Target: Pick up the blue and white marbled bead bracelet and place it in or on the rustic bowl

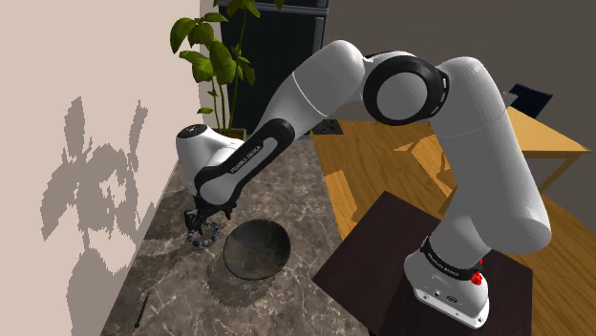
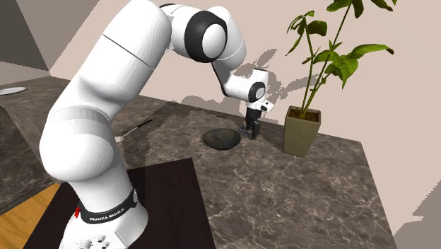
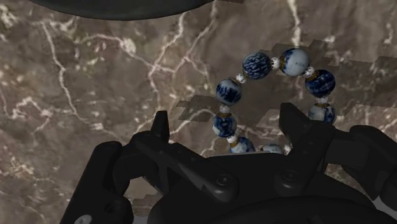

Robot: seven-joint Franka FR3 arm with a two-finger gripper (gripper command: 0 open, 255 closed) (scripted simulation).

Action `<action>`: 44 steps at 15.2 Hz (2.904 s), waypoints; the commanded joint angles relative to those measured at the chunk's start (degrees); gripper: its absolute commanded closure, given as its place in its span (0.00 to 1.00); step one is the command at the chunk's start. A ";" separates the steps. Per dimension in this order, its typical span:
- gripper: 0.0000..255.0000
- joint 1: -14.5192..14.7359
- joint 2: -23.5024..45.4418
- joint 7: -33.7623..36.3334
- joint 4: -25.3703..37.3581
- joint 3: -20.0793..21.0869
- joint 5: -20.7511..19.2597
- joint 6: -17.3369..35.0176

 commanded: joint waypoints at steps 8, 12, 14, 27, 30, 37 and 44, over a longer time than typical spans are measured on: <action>1.00 0.03 -0.11 0.06 -0.09 0.02 0.01 -0.02; 1.00 -0.06 -0.19 -0.06 -0.01 0.03 0.04 -0.17; 1.00 -0.07 -0.57 -0.03 -0.15 0.10 0.10 -0.41; 1.00 -1.00 -7.45 -0.74 -0.58 1.40 1.63 -6.80; 1.00 -1.18 -8.88 -0.91 -0.39 1.66 1.99 -8.41; 1.00 -1.85 -13.58 -1.18 -3.21 2.36 2.98 -10.21; 1.00 -3.88 -27.96 -1.74 -25.14 4.26 6.27 -2.28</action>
